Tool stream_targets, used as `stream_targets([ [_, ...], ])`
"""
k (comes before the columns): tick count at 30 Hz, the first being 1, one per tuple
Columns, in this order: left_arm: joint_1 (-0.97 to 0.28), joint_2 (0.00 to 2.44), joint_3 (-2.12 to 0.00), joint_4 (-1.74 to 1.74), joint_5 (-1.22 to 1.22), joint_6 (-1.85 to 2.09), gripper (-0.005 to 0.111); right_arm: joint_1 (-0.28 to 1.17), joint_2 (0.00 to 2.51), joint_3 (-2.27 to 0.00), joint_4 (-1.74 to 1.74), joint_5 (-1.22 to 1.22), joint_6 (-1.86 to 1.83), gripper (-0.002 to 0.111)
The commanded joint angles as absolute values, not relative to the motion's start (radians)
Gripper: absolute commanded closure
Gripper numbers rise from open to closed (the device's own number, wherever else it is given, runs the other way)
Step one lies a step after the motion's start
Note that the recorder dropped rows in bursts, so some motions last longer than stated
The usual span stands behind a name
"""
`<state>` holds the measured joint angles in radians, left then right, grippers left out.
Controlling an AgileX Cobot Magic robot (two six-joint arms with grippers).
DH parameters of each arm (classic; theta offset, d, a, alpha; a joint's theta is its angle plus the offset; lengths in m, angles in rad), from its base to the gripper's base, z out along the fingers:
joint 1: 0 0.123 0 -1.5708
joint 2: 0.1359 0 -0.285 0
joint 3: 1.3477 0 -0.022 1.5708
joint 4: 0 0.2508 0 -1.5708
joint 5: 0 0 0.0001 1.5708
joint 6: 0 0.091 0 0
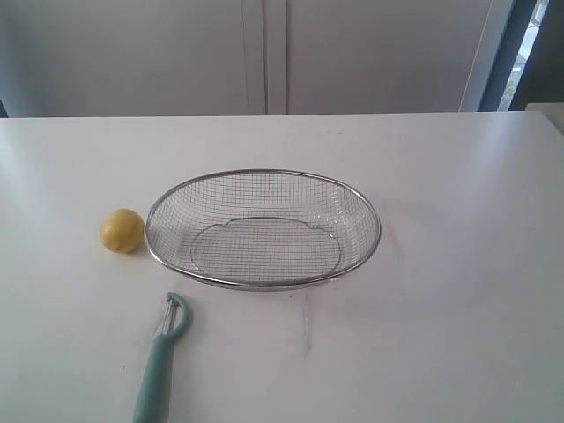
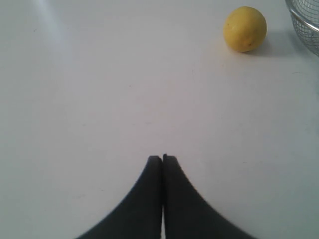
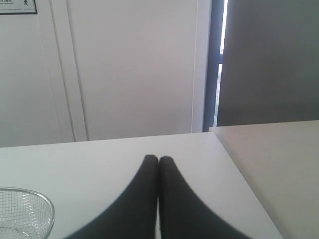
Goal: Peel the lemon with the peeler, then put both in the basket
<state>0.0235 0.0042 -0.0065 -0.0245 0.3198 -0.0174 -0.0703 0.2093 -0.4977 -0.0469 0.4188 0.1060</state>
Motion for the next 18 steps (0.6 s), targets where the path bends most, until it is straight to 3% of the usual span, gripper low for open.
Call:
stream_targets([
  [1, 0.027, 0.000, 0.000, -0.029, 0.324, -0.022, 0.107, -0.067, 0.213, -0.503, -0.048, 0.417, 0.109, 0.108],
  [18, 0.027, 0.000, 0.000, -0.029, 0.324, -0.022, 0.107, -0.067, 0.490, -0.618, -0.031, 0.739, 0.117, 0.108],
])
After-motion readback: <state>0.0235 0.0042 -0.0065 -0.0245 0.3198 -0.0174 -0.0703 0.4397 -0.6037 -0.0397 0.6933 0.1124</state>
